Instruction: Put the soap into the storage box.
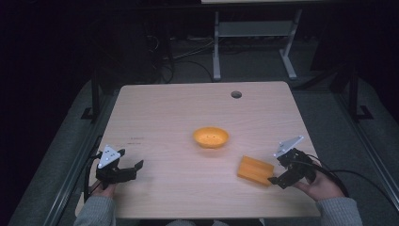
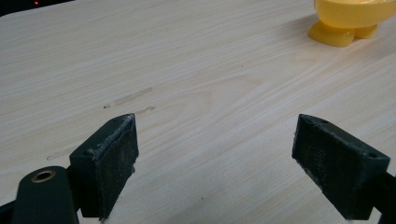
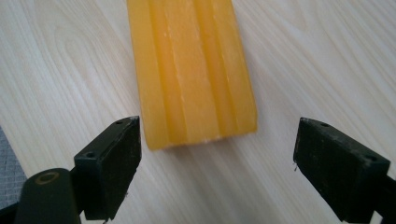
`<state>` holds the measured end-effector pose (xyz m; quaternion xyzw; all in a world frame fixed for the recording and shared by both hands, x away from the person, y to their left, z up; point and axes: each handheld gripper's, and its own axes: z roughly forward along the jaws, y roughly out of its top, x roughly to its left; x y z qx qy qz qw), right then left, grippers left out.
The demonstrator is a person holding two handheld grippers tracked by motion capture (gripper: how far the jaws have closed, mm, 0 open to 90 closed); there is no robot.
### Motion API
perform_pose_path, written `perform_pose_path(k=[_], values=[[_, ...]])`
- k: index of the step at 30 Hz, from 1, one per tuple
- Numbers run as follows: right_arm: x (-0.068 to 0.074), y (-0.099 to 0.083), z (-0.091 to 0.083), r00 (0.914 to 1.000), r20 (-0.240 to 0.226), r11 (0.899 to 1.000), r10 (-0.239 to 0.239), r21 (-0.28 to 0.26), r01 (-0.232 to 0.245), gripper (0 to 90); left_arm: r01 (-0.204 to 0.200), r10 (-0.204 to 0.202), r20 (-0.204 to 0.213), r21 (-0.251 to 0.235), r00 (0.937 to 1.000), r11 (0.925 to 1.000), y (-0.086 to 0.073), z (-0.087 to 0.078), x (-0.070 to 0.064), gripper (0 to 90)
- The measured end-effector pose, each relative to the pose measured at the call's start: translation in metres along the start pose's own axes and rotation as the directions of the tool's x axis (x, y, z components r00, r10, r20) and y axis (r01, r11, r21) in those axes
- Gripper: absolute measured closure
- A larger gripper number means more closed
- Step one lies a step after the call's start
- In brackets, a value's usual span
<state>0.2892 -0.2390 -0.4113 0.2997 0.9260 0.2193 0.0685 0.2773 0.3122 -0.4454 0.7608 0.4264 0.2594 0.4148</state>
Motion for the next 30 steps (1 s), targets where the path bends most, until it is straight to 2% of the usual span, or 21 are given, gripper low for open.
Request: perform_pose_path(k=[3, 4, 9, 15, 30], values=[[0.001, 0.007, 0.003, 0.9998, -0.001, 1.0, -0.021, 0.007, 0.021, 14.5, 0.004, -0.004, -0.001, -0.005, 1.0, 1.0, 0.0, 0.0, 0.0, 13.6], [0.001, 0.013, 0.006, 0.9988, -0.004, 0.999, -0.049, 0.009, 0.049, 14.5, 0.005, -0.005, 0.0, -0.006, 1.0, 1.0, 0.0, 0.0, 0.0, 13.6], [0.002, 0.023, 0.013, 0.9975, -0.015, 0.998, -0.069, 0.012, 0.069, 14.5, 0.003, -0.003, 0.001, 0.003, 1.0, 1.0, 0.0, -0.001, 0.001, 13.6], [0.006, 0.037, 0.028, 0.9949, -0.034, 0.995, -0.095, 0.039, 0.097, 14.3, 0.016, -0.016, 0.001, -0.004, 0.9999, 0.9999, 0.0, -0.001, 0.0, 13.6], [0.01, 0.047, 0.052, 0.9911, -0.049, 0.985, -0.124, 0.112, 0.129, 14.4, 0.013, -0.013, 0.004, -0.008, 0.9999, 0.9999, 0.0, 0.0, 0.0, 13.6]])
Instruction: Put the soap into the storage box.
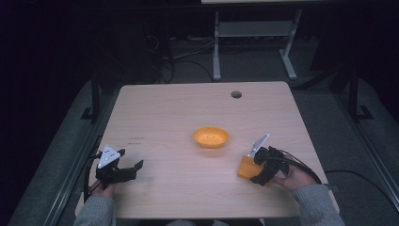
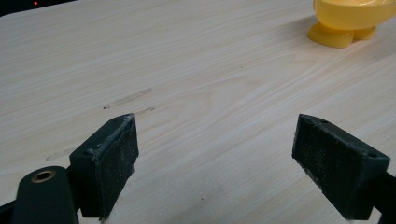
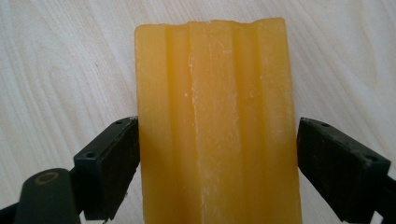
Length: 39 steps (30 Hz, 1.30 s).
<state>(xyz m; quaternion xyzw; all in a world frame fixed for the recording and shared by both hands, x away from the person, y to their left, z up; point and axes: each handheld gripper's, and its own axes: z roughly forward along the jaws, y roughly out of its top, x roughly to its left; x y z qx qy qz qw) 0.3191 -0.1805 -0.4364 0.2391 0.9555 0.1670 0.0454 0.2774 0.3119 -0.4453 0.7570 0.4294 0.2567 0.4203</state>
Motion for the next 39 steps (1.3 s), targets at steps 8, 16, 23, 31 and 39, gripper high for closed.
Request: perform_pose_path(k=[8, 16, 23, 31, 39], values=[[0.0, 0.005, 0.01, 0.9999, -0.001, 0.999, -0.016, 0.034, 0.016, 15.3, 0.0, 0.0, 0.001, 0.0, 1.0, 1.0, 0.0, -0.001, 0.0, 13.6], [0.0, 0.004, 0.011, 0.9997, 0.002, 0.999, -0.024, 0.038, 0.024, 18.9, 0.0, 0.0, 0.001, -0.001, 1.0, 1.0, 0.0, -0.001, 0.0, 13.6], [0.0, 0.005, 0.01, 0.9996, -0.007, 0.998, -0.028, 0.048, 0.028, 20.5, 0.0, 0.0, 0.0, -0.002, 1.0, 1.0, 0.001, -0.001, 0.001, 13.6], [0.001, 0.004, 0.007, 0.9987, -0.029, 0.999, -0.041, 0.033, 0.042, 21.0, -0.001, 0.001, -0.004, -0.003, 1.0, 1.0, 0.001, -0.002, 0.001, 13.6], [-0.002, 0.012, -0.01, 0.9983, -0.016, 0.998, -0.055, -0.006, 0.055, 21.0, -0.003, 0.003, -0.004, -0.001, 1.0, 1.0, 0.001, -0.002, 0.001, 13.6]])
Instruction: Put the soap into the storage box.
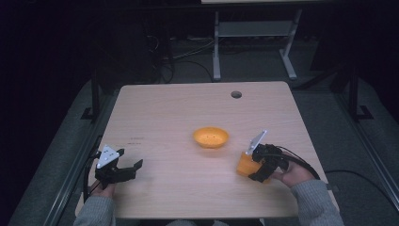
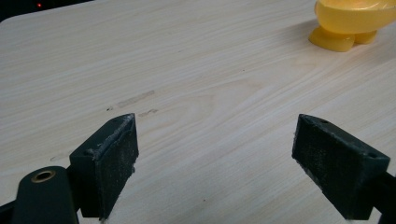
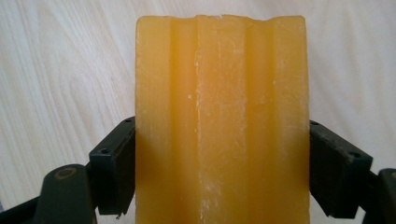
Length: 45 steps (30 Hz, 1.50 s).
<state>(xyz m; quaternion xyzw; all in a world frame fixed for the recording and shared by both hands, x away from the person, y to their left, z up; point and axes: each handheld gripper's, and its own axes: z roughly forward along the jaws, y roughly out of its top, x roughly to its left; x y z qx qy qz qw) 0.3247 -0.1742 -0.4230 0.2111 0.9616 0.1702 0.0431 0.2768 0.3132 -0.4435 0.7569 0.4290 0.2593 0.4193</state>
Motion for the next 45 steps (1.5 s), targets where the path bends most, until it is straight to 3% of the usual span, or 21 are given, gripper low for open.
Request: perform_pose_path(k=[7, 31, 45], values=[[-0.007, 0.013, -0.012, 0.9998, -0.011, 0.999, -0.014, -0.047, 0.013, 21.0, -0.001, 0.001, 0.002, -0.001, 1.0, 1.0, 0.001, -0.001, 0.0, 13.6], [-0.047, 0.056, -0.023, 0.9994, -0.02, 0.997, -0.028, -0.076, 0.027, 21.0, 0.023, -0.023, 0.003, -0.008, 0.9997, 0.9997, 0.0, -0.001, 0.002, 13.6], [-0.058, 0.08, -0.023, 0.9981, -0.034, 0.996, -0.052, -0.08, 0.049, 21.0, 0.008, -0.008, 0.005, -0.006, 1.0, 0.9999, 0.001, -0.001, 0.002, 13.6]])
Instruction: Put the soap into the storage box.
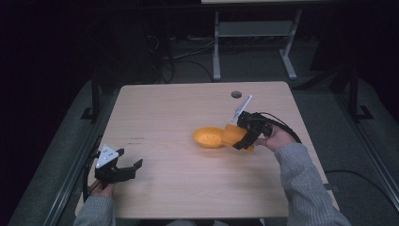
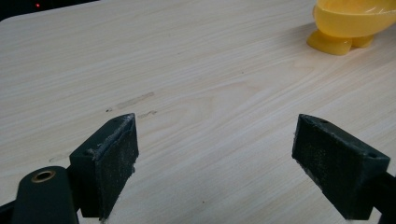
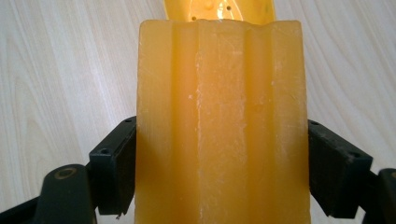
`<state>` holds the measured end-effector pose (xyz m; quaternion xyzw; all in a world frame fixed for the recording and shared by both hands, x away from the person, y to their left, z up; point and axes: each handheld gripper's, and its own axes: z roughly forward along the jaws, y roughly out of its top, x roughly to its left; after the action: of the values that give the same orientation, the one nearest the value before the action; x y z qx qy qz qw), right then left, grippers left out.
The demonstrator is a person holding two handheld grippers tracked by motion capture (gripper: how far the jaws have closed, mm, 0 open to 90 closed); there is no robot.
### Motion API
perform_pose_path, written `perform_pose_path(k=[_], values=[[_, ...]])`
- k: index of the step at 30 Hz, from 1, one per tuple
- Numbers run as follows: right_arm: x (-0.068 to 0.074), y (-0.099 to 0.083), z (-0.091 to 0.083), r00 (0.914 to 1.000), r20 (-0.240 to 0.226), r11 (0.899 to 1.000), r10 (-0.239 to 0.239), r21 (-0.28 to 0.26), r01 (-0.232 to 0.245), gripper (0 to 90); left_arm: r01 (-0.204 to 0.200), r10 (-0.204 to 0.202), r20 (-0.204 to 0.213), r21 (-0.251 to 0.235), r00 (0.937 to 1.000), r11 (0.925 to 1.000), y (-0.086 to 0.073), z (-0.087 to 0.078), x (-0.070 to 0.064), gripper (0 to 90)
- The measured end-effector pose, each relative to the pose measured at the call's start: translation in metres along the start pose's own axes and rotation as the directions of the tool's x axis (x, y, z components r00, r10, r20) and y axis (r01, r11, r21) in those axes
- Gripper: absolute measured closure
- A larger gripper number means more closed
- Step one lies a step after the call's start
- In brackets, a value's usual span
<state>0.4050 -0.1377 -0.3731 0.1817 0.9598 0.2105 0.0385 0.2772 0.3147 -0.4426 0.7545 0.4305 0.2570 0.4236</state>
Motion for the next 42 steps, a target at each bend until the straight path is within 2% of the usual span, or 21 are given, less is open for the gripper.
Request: perform_pose_path(k=[4, 6, 10, 14, 19, 21, 25, 28, 32, 42], values=[[-0.001, 0.007, 0.0, 0.9999, 0.001, 1.0, -0.014, -0.001, 0.014, 21.0, 0.0, 0.0, -0.001, 0.001, 1.0, 1.0, 0.0, 0.0, 0.0, 13.6], [-0.006, 0.011, 0.001, 0.9998, -0.017, 1.0, -0.006, -0.023, 0.005, 21.0, -0.001, 0.001, -0.001, -0.001, 1.0, 1.0, 0.0, 0.0, 0.0, 13.6], [-0.007, 0.017, 0.002, 0.9999, -0.008, 1.0, -0.015, -0.005, 0.015, 21.0, 0.001, -0.001, 0.002, 0.0, 1.0, 1.0, 0.0, 0.0, 0.0, 13.6], [-0.008, 0.031, 0.001, 0.9989, -0.005, 0.999, -0.046, 0.009, 0.047, 21.0, 0.004, -0.004, 0.004, -0.001, 1.0, 1.0, 0.0, 0.001, -0.001, 13.6], [-0.008, 0.042, 0.002, 0.9979, -0.02, 0.998, -0.062, 0.001, 0.062, 21.0, 0.005, -0.005, 0.003, -0.006, 1.0, 1.0, 0.0, 0.0, -0.001, 13.6], [-0.007, 0.048, 0.003, 0.9969, -0.018, 0.997, -0.076, 0.016, 0.076, 21.0, 0.004, -0.004, 0.003, -0.005, 1.0, 1.0, 0.0, 0.0, 0.0, 13.6], [-0.009, 0.056, 0.004, 0.9949, -0.026, 0.995, -0.097, 0.004, 0.097, 21.0, 0.006, -0.006, 0.003, -0.004, 1.0, 1.0, 0.001, 0.0, 0.0, 13.6], [-0.007, 0.064, 0.003, 0.9935, -0.019, 0.993, -0.112, 0.02, 0.113, 21.0, 0.008, -0.008, 0.003, -0.007, 1.0, 0.9999, 0.001, 0.0, 0.0, 13.6], [-0.008, 0.068, 0.002, 0.9928, -0.028, 0.993, -0.116, -0.013, 0.116, 21.0, 0.008, -0.008, 0.004, -0.007, 1.0, 0.9999, 0.001, 0.0, 0.0, 13.6], [-0.009, 0.073, 0.011, 0.9914, -0.04, 0.992, -0.124, -0.003, 0.124, 21.0, 0.004, -0.004, 0.003, -0.005, 1.0, 1.0, 0.001, 0.0, 0.0, 13.6]])
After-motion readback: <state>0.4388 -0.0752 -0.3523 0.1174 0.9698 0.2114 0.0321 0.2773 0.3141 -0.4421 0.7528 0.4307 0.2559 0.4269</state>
